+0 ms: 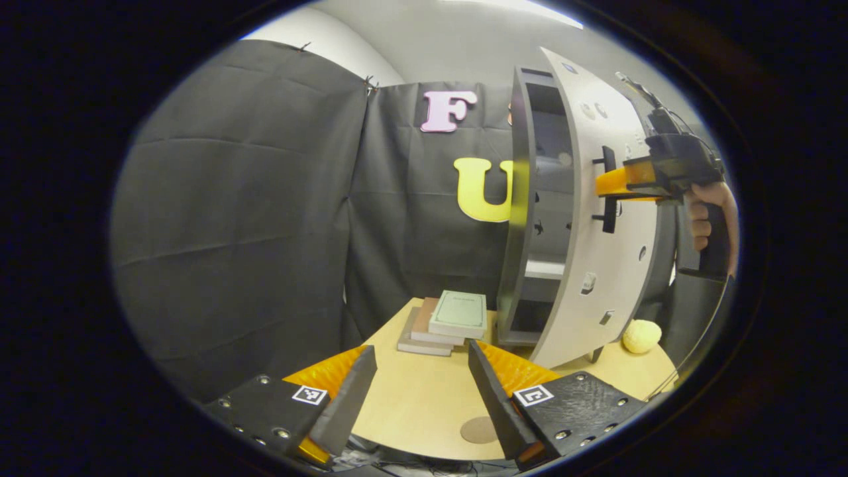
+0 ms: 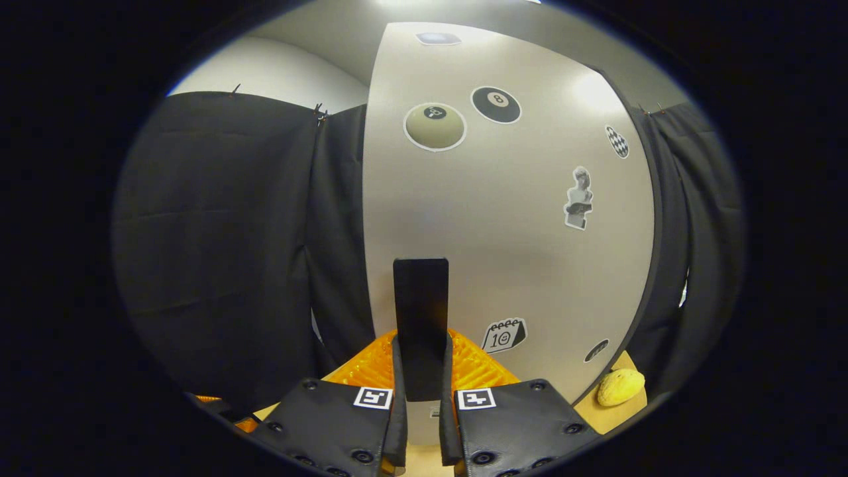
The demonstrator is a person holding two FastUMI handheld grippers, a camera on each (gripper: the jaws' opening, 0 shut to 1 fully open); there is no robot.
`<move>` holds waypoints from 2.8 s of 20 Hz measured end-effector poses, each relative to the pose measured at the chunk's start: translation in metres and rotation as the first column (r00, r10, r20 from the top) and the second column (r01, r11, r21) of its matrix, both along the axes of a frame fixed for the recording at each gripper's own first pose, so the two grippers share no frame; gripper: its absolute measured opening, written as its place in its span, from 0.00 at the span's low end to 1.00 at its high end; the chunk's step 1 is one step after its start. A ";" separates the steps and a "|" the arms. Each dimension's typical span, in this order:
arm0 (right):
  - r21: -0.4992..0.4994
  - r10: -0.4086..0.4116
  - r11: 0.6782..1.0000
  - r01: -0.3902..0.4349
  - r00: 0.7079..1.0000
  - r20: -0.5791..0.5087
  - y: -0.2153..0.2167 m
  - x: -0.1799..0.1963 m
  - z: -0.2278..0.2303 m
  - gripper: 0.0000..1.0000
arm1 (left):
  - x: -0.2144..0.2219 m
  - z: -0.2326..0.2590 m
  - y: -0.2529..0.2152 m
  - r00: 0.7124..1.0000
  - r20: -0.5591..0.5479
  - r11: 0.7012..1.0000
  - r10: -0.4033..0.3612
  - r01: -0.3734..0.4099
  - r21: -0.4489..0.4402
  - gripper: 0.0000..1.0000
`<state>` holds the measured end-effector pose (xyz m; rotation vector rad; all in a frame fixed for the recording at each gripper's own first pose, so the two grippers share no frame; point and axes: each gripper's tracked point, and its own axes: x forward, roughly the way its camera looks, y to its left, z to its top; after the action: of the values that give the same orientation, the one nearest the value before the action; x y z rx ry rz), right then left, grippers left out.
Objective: Open the cabinet door with the right hand, grasp the bottle in the cabinet with the left hand and place it on the coaster, then close the cabinet door with the right hand.
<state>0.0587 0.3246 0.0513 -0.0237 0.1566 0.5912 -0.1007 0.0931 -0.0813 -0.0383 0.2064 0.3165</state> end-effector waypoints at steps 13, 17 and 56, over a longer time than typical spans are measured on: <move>0.017 0.016 1.000 -0.016 1.000 -0.012 -0.039 -0.016 -0.003 0.21 | 0.003 -0.002 -0.048 0.997 -0.004 0.996 -0.083 0.083 -0.022 0.83; 0.014 -0.003 1.000 0.003 1.000 -0.013 -0.054 -0.023 -0.003 0.20 | 0.007 -0.005 -0.064 0.993 -0.006 0.992 -0.120 0.120 -0.032 0.84; 0.060 -0.380 0.922 0.382 0.924 -0.050 -0.229 -0.056 -0.019 0.07 | 0.128 -0.014 -0.243 0.821 -0.041 0.822 -0.569 0.568 -0.027 0.86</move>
<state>0.0027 0.0959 0.0327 0.0839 0.1714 0.2064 0.0272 -0.1501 -0.0956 0.0190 0.2571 -0.2874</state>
